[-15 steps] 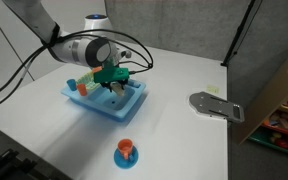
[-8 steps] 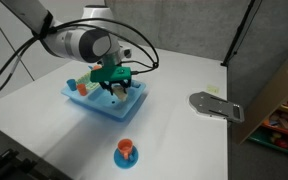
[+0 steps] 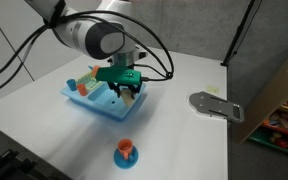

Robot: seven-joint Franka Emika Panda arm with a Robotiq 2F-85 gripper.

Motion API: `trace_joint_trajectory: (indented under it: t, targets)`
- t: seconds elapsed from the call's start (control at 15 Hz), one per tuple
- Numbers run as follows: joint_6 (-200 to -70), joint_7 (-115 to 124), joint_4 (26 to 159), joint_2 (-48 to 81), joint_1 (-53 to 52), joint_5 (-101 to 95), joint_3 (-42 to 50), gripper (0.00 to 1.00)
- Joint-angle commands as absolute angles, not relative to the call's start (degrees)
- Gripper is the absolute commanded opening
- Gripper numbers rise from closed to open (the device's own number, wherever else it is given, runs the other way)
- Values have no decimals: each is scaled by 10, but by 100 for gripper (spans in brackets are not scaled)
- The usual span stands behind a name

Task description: Take the small bottle out of the sink

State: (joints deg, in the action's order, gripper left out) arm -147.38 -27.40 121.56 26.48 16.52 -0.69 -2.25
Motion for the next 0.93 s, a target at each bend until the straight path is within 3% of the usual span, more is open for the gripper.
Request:
trace_joint_trajectory:
  t: [0.0,0.4,0.47,0.73,0.8,0.87]
  targets:
    - [-1430,-265,1179,277,176,24,-8,36]
    - [-1406,-299,1153,292,198,69,-11,36]
    - [-1419,-277,1168,287,184,50,5,61]
    - [-1419,-283,1166,289,185,58,-1,61]
    - [-1427,-267,1168,289,180,52,6,36]
    - [-1433,-257,1168,289,178,51,12,36]
